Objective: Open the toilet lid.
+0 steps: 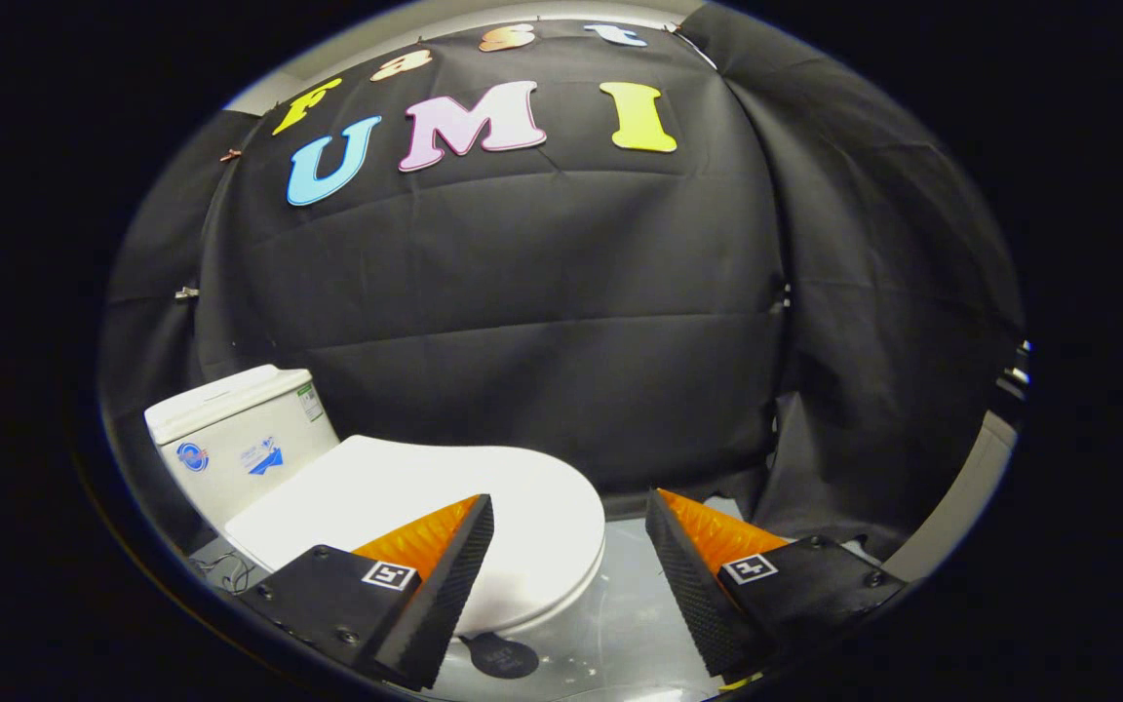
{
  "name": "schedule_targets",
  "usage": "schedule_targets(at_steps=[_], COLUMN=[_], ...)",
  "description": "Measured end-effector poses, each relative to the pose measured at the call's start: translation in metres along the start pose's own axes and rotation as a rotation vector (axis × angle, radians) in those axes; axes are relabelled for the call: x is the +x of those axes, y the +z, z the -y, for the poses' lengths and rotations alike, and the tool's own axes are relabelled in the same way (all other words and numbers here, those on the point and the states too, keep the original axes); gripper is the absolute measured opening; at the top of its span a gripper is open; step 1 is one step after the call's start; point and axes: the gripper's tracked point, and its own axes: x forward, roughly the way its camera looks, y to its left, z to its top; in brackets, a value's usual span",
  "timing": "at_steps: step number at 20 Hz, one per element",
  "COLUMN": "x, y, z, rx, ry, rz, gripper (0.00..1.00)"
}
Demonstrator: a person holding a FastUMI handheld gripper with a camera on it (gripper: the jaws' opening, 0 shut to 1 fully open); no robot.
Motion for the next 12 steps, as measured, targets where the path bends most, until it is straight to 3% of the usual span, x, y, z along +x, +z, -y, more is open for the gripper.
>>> schedule_targets(at_steps=[12], x=[-0.017], y=[-0.078], z=[0.009], rx=[0.408], ry=[0.013], rz=[-0.265], gripper=[0.95])
